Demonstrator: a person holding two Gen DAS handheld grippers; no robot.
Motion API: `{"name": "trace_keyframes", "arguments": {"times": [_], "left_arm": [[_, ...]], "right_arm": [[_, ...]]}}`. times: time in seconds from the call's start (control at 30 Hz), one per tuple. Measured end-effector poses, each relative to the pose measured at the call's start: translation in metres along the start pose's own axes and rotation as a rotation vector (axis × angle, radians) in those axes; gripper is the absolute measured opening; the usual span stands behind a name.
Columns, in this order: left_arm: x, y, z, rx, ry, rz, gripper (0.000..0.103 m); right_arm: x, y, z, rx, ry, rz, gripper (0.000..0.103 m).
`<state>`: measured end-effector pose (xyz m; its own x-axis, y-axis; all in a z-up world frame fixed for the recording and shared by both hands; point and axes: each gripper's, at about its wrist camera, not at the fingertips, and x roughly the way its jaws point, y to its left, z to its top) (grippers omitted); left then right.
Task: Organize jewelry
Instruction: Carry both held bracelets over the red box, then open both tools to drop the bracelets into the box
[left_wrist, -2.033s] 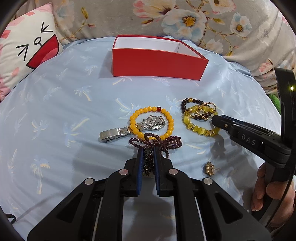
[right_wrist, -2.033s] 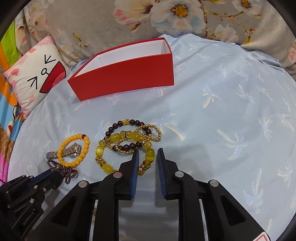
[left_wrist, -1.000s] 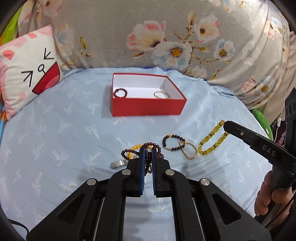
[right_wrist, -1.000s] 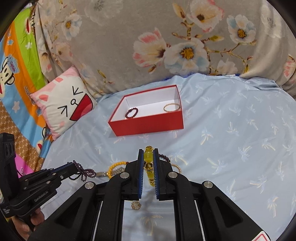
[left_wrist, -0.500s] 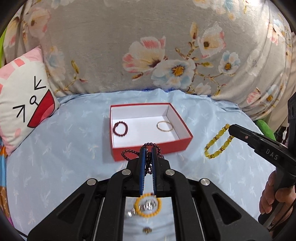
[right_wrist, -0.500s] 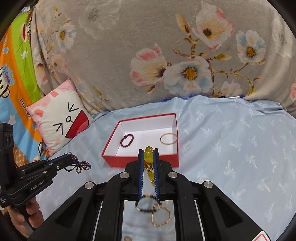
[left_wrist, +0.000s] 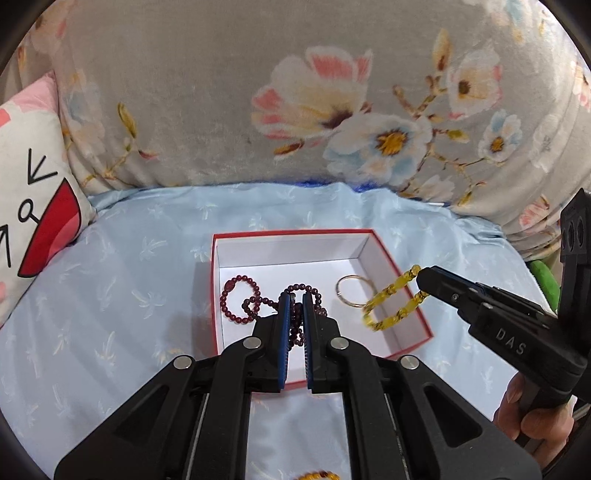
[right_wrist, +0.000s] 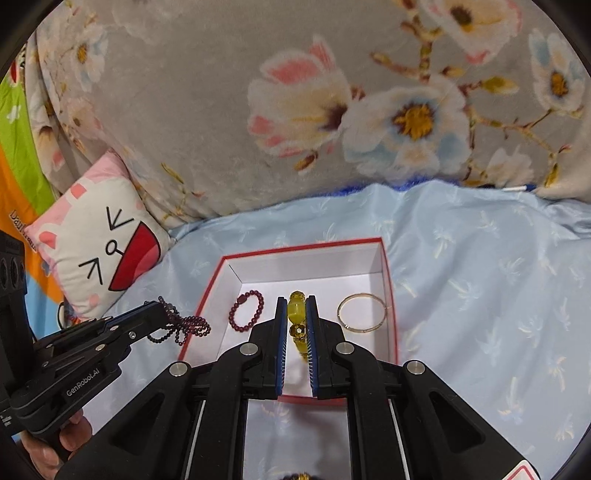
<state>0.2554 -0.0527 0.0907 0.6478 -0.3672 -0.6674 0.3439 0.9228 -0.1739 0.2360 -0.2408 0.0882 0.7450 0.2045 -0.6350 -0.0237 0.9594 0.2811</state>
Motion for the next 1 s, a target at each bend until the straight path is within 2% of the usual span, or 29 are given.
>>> {"name": "trace_keyframes", "arguments": {"times": [0.2,0.37,0.47,0.53,0.57,0.6,0.8,1.0], "left_arm": [[0.039,0.015,-0.011,-0.013,0.063,0.026,0.006],[0.056,0.022,-0.019,-0.014,0.093,0.057,0.007],[0.058,0.025,-0.020,-0.022,0.093,0.073,0.008],[0.055,0.025,-0.019,-0.020,0.083,0.082,0.015],[0.053,0.025,-0.018,-0.024,0.077,0.082,0.022],[0.049,0.025,-0.017,-0.030,0.067,0.081,0.023],[0.016,0.018,-0.017,-0.004,0.008,0.100,0.024],[-0.022,0.013,-0.043,-0.001,-0.014,0.108,0.024]], "right_arm": [[0.042,-0.016,-0.013,0.029,0.081,-0.018,0.010],[0.050,-0.032,-0.021,0.060,0.093,-0.076,0.010],[0.044,-0.035,-0.020,0.058,0.068,-0.106,0.019],[0.035,-0.034,-0.020,0.044,0.042,-0.118,0.025],[0.031,-0.032,-0.019,0.037,0.031,-0.122,0.026],[0.026,-0.031,-0.019,0.029,0.019,-0.124,0.026],[-0.014,-0.016,-0.027,-0.014,-0.043,-0.108,0.027],[-0.056,-0.004,-0.061,-0.037,-0.068,-0.095,0.029]]}}
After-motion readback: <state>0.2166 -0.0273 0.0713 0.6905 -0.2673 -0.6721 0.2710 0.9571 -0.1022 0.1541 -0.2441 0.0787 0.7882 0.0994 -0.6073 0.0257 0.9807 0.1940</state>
